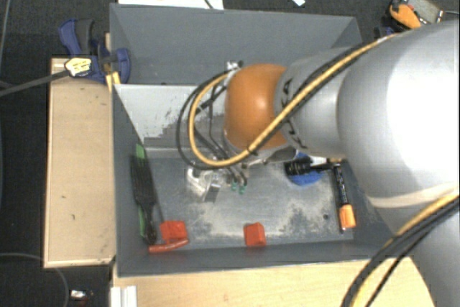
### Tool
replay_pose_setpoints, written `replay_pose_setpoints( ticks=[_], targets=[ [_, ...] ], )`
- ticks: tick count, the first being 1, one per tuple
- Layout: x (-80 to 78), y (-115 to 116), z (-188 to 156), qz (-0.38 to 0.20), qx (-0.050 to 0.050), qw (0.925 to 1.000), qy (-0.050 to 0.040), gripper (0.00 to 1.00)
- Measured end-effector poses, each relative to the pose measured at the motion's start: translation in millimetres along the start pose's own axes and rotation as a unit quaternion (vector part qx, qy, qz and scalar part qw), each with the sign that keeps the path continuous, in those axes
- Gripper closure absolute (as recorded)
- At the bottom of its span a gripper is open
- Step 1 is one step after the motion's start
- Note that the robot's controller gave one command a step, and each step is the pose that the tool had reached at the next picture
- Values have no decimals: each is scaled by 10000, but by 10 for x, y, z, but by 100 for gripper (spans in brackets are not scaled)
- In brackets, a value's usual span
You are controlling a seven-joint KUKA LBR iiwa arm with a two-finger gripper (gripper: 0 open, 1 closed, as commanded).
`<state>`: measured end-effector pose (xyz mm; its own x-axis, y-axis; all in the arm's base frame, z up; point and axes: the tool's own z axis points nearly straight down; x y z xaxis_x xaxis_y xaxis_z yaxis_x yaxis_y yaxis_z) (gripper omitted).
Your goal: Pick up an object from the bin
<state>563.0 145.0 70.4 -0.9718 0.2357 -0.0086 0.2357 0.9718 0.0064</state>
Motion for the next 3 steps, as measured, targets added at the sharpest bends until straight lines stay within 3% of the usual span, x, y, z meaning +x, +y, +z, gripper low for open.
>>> replay_pose_setpoints(
  ticks=[1,3],
  targets=[
    [5,-4,-98,11,-1,10000,2,100],
    [-7,2,-648,18,-9,10000,-16,100]
  ],
)
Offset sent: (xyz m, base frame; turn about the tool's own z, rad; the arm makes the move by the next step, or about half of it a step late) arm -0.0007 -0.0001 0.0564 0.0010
